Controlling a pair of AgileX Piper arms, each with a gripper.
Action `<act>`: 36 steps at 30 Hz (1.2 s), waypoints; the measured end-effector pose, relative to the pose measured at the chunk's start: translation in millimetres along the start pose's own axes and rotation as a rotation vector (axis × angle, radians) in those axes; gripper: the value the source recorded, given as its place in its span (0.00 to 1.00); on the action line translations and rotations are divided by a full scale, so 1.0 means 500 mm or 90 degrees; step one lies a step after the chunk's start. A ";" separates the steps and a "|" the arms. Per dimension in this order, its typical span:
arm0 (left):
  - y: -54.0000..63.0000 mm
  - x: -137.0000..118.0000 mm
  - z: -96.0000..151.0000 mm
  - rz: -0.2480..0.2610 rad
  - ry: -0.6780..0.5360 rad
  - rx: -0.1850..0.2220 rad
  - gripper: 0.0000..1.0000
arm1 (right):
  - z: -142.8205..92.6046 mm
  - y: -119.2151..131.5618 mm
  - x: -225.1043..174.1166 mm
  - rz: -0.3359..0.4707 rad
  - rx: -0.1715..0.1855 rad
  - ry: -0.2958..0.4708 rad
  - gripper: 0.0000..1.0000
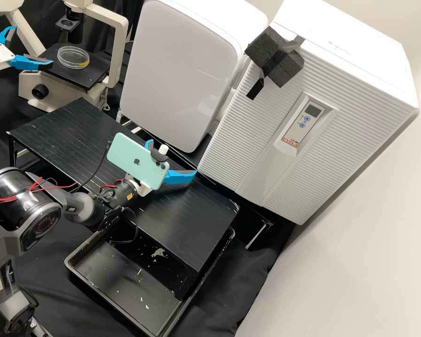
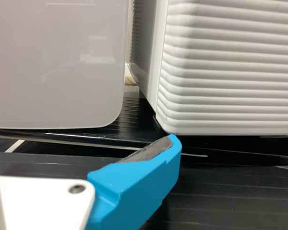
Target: Place the petri dish on the bench
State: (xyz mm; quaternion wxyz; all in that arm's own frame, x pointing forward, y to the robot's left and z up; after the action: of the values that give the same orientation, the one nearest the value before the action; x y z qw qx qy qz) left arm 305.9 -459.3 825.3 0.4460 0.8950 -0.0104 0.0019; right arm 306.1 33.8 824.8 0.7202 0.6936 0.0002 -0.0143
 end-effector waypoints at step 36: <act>-0.027 0.131 0.034 -0.031 -0.114 -0.040 1.00 | 0.000 0.000 0.000 0.000 0.000 0.000 1.00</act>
State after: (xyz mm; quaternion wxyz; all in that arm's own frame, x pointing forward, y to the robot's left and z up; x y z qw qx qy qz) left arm 371.6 -465.8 805.4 0.4708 0.8772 -0.0287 -0.0894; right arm 306.1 33.8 824.8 0.7202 0.6936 0.0002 -0.0143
